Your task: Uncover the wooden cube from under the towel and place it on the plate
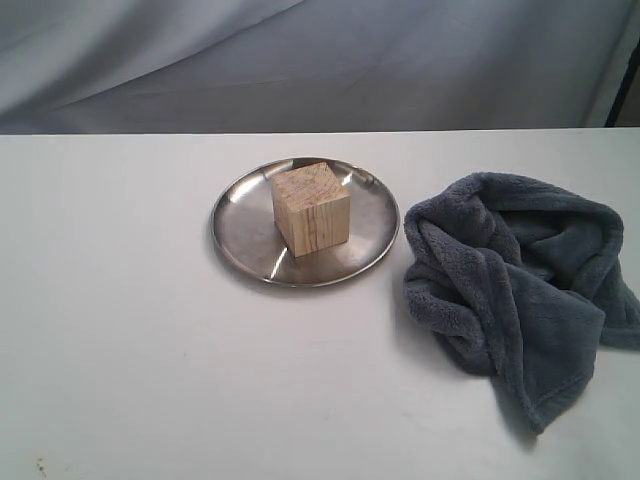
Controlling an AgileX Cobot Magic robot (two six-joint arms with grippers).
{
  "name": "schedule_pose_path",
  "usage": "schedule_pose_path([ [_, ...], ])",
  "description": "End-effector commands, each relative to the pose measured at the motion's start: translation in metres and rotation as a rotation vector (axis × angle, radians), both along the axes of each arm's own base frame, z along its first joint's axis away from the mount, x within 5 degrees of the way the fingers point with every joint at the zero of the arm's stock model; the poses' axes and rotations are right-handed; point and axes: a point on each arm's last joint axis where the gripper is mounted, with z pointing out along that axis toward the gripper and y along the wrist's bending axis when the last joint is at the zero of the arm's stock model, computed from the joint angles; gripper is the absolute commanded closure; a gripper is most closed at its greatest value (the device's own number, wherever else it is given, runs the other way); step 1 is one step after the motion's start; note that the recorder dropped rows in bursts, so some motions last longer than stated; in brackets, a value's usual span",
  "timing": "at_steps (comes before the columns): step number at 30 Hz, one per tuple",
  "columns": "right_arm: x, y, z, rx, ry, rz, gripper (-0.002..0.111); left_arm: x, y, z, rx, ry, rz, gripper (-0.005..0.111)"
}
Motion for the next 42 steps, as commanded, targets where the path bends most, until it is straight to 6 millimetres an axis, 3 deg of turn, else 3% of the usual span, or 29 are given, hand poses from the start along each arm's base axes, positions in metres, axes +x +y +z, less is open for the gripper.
schedule_pose_path([
  [1,-0.0013,-0.0018,-0.0077,-0.102,0.08,-0.015,0.108,0.0,0.0002,0.0028,-0.005,-0.018,0.004,0.107],
  [8,-0.003,-0.0032,-0.0151,-0.132,0.166,-0.021,0.108,0.0,0.0002,0.0028,-0.005,-0.018,0.004,0.107],
  [42,-0.0032,-0.0016,-0.0163,-0.067,0.174,-0.013,0.108,0.0,0.0002,0.0028,-0.005,-0.018,0.004,0.107],
])
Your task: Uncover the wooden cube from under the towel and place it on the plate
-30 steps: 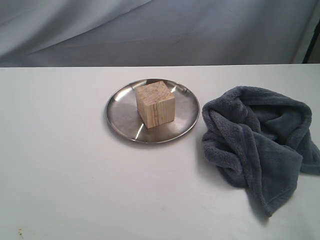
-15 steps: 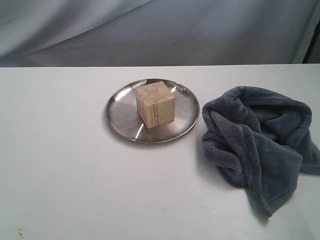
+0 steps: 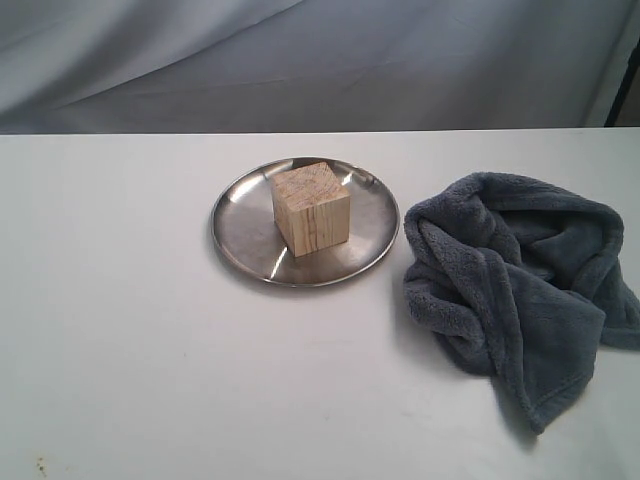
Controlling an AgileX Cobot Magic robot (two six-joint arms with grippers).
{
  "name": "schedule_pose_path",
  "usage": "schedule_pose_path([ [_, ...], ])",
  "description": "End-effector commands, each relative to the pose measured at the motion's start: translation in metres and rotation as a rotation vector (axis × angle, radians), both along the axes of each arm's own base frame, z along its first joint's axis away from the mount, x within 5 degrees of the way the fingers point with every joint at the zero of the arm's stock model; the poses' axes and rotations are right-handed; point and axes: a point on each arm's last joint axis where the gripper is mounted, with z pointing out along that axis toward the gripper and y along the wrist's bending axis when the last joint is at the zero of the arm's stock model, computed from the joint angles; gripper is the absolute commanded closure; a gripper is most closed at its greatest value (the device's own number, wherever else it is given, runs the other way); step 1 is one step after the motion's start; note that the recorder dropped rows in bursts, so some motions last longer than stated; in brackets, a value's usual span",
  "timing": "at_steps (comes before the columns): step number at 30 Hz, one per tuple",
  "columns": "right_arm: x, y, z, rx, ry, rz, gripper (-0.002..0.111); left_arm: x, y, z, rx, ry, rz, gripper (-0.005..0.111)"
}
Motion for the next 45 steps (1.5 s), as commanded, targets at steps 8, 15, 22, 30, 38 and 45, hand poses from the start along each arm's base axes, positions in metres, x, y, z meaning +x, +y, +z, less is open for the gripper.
schedule_pose_path([
  [8,-0.0002,0.0,-0.0011,0.024,-0.003,-0.007,0.108,0.0,0.0002,0.0028,-0.005,-0.018,0.004,0.107],
  [15,-0.0001,0.0014,-0.0011,0.016,-0.002,0.022,0.108,0.0,0.0002,0.0028,-0.005,-0.018,0.004,0.107],
  [22,-0.0001,0.0015,-0.0011,0.014,-0.002,0.024,0.108,0.0,0.0002,0.0028,-0.005,-0.018,0.004,0.107],
  [30,-0.0001,0.0026,-0.0011,0.014,-0.002,0.045,0.108,0.0,0.0002,0.0028,-0.005,-0.018,0.004,0.107],
  [38,0.0,0.0036,-0.0011,0.014,-0.002,0.063,0.108,0.0,0.0002,0.0028,-0.005,-0.018,0.004,0.107],
  [45,0.0,0.0036,-0.0011,0.014,-0.002,0.063,0.108,0.0,0.0002,0.0028,-0.005,-0.018,0.004,0.107],
])
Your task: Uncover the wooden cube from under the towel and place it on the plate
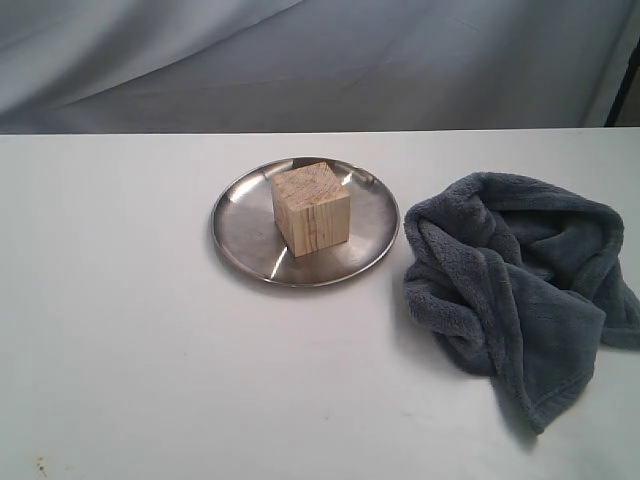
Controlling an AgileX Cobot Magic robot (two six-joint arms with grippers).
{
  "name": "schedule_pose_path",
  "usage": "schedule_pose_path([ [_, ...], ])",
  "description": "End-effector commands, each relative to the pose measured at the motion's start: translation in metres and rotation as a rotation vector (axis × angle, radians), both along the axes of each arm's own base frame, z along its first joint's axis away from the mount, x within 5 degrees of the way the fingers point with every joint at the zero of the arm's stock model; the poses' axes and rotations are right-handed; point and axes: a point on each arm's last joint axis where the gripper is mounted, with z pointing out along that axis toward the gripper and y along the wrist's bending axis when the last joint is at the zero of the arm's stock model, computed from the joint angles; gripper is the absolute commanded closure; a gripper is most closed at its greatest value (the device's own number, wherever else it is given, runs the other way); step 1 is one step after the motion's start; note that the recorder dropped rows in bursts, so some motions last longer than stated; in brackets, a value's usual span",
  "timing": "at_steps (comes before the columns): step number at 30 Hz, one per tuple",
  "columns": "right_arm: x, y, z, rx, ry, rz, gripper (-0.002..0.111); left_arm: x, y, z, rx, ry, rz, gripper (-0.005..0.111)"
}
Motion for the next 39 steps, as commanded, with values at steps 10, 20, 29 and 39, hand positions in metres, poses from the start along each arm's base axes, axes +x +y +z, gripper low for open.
schedule_pose_path([
  [10,-0.0002,0.0002,-0.0011,0.002,-0.001,0.004,0.108,0.0,0.0002,0.0028,-0.005,-0.018,0.004,0.107],
  [20,-0.0002,0.0024,-0.0011,0.002,-0.001,0.044,0.108,0.0,0.0002,0.0028,-0.005,-0.018,0.004,0.107],
  [29,-0.0002,0.0024,-0.0011,0.002,-0.001,0.044,0.108,0.0,0.0002,0.0028,-0.005,-0.018,0.004,0.107],
  [39,-0.0002,0.0024,-0.0011,0.002,-0.001,0.044,0.108,0.0,0.0002,0.0028,-0.005,-0.018,0.004,0.107],
])
